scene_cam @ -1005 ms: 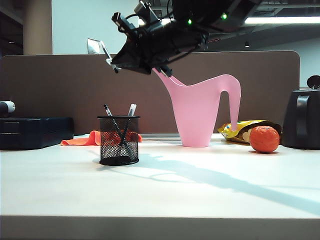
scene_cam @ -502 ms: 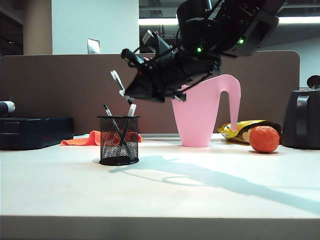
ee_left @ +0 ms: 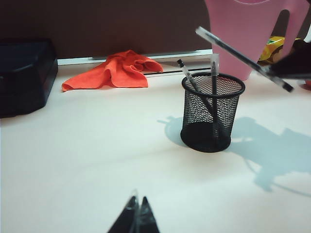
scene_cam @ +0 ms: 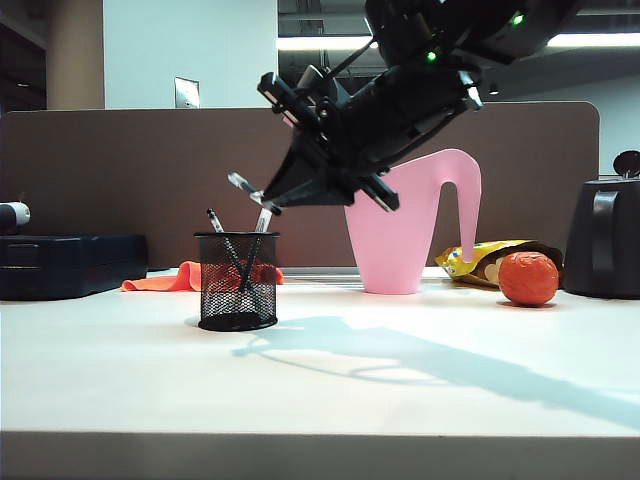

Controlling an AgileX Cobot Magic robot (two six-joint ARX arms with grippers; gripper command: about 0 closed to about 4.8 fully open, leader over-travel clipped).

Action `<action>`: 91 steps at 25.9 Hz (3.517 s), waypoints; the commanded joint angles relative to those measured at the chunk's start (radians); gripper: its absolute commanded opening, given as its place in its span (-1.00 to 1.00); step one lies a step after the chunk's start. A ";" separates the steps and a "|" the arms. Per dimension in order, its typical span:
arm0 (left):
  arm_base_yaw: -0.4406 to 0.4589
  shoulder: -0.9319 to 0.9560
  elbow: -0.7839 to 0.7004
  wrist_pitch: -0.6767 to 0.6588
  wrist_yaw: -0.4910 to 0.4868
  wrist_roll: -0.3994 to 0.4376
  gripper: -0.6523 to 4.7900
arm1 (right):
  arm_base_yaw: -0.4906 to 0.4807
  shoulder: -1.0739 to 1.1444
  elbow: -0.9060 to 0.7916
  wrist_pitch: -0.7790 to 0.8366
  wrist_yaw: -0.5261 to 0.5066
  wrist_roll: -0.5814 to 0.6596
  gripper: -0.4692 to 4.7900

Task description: Pick up a few water-based pens and put them in the pen basket.

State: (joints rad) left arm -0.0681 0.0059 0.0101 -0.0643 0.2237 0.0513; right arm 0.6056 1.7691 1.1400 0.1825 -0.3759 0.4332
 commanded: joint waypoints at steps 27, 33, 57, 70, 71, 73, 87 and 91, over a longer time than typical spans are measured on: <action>0.000 0.000 0.002 0.013 0.000 -0.003 -0.77 | -0.002 -0.084 -0.008 -0.190 -0.169 0.329 -0.86; 0.000 0.000 0.002 0.013 0.000 -0.003 -0.77 | -0.031 -0.102 0.016 -0.151 -0.203 0.459 -0.86; 0.001 0.001 0.002 0.013 0.000 -0.003 -0.77 | -0.052 -0.090 0.029 -0.215 -0.308 0.637 -0.86; 0.000 0.000 0.002 0.013 0.000 -0.003 -0.77 | -0.054 -0.089 0.029 -0.070 -0.300 0.720 -0.56; 0.000 0.001 0.002 0.013 0.000 -0.003 -0.77 | -0.055 -0.089 0.029 -0.056 -0.300 0.720 -0.56; 0.000 0.000 0.002 0.013 0.000 -0.003 -0.77 | -0.056 -0.089 0.029 -0.047 -0.312 0.719 -0.57; 0.001 0.000 0.002 0.013 0.000 -0.003 -0.77 | 0.053 -0.043 0.029 -0.261 -0.077 0.177 -0.38; 0.001 0.000 0.002 0.013 0.000 -0.003 -0.77 | 0.078 0.012 0.029 -0.291 -0.001 0.068 -0.24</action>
State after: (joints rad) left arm -0.0681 0.0059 0.0101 -0.0643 0.2234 0.0513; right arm 0.6796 1.7710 1.1652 -0.1070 -0.4133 0.5426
